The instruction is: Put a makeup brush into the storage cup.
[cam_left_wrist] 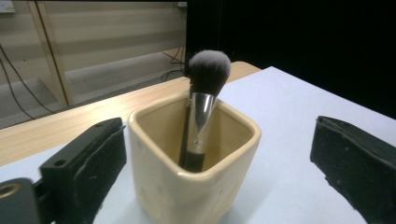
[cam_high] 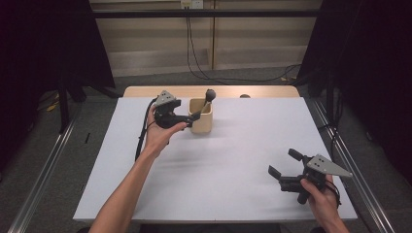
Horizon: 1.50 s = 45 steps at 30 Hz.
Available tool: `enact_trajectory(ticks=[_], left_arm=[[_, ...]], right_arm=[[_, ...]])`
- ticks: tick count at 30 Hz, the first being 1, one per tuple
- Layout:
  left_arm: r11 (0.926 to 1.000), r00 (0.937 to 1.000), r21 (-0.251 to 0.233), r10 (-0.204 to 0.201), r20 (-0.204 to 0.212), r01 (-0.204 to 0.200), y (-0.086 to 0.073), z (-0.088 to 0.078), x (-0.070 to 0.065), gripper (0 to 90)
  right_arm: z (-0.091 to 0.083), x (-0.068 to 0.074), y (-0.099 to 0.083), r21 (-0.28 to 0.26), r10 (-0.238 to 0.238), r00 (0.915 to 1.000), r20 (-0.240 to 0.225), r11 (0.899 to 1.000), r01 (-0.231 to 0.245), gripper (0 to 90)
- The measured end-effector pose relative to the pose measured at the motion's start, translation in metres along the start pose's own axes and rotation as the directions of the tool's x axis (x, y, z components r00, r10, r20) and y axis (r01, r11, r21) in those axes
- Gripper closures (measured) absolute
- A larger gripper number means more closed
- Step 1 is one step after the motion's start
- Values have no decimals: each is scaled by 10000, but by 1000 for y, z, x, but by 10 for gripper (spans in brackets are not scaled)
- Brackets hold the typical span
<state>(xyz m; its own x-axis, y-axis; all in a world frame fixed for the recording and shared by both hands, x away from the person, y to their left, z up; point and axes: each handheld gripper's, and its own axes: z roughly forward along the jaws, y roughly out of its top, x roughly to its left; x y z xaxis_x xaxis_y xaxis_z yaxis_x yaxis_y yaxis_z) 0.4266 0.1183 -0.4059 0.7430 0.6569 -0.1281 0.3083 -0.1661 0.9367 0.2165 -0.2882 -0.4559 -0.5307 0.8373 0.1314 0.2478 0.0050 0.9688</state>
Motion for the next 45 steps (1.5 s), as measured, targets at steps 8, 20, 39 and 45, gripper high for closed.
enact_trajectory(ticks=[8,20,39,45], left_arm=[[9999,10000,-122,-60,-9,60,-6,-17,0,26],[9997,9995,-216,93,-306,-100,-11,-43,-8,29],[9979,9970,-630,-161,-762,113,-28,-90,-4,29],[9983,9969,-579,-135,-772,90,-33,-102,-5,28]], right_arm=[[1,-1,0,58,20,10000,-32,10000,-20,0],[1,-1,-1,132,-101,9999,64,9999,100,0],[1,-2,-1,101,-43,10000,90,9999,43,0],[0,-1,-1,107,-44,9999,132,9999,42,0]])
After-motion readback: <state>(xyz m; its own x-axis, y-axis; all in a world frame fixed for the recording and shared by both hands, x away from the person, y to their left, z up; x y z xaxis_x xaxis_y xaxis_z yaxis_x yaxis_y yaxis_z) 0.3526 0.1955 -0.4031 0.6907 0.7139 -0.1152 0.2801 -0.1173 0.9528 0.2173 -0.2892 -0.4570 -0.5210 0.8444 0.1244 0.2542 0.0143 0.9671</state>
